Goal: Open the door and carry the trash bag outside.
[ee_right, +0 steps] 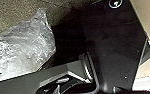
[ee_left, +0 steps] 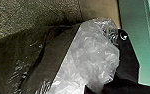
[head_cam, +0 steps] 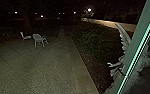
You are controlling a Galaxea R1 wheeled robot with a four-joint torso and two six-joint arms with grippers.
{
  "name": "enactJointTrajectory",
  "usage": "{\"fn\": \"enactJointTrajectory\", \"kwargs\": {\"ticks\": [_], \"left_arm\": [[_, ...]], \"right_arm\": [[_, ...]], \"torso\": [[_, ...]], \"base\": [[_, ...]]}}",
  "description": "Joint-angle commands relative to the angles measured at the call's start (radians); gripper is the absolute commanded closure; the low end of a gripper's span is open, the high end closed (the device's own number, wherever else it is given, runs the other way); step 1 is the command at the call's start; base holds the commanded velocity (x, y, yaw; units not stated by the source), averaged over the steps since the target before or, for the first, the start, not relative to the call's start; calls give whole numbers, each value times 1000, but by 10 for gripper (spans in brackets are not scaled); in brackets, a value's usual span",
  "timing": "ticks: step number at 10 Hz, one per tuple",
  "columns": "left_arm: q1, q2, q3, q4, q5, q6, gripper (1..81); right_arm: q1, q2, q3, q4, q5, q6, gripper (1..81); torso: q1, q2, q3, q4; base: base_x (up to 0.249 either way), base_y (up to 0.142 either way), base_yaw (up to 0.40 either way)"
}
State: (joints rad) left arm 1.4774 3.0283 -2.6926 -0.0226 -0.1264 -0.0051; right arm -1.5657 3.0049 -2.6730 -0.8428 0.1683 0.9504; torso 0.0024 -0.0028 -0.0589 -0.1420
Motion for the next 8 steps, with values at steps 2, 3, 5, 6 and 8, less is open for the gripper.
{"fn": "enactJointTrajectory", "kwargs": {"ticks": [2,3,5,6,8], "left_arm": [[-38,2,3,1,51,-1,811],[-38,2,3,1,51,-1,811],[-38,2,3,1,51,-1,811],[-38,0,3,1,51,-1,811],[-38,2,3,1,51,-1,811]], "right_arm": [[29,-1,-4,-9,-30,-4,10],[29,-1,-4,-10,-30,-4,10],[29,1,-4,-10,-30,-4,10],[29,1,-4,-10,-30,-4,10],[29,1,-4,-9,-30,-4,10]], "torso": [[0,0,0,0],[0,0,0,0],[0,0,0,0],[0,0,0,0],[-2,0,0,0]], "base": [[86,80,0],[84,78,0],[82,72,0],[79,66,0],[76,64,0]]}}
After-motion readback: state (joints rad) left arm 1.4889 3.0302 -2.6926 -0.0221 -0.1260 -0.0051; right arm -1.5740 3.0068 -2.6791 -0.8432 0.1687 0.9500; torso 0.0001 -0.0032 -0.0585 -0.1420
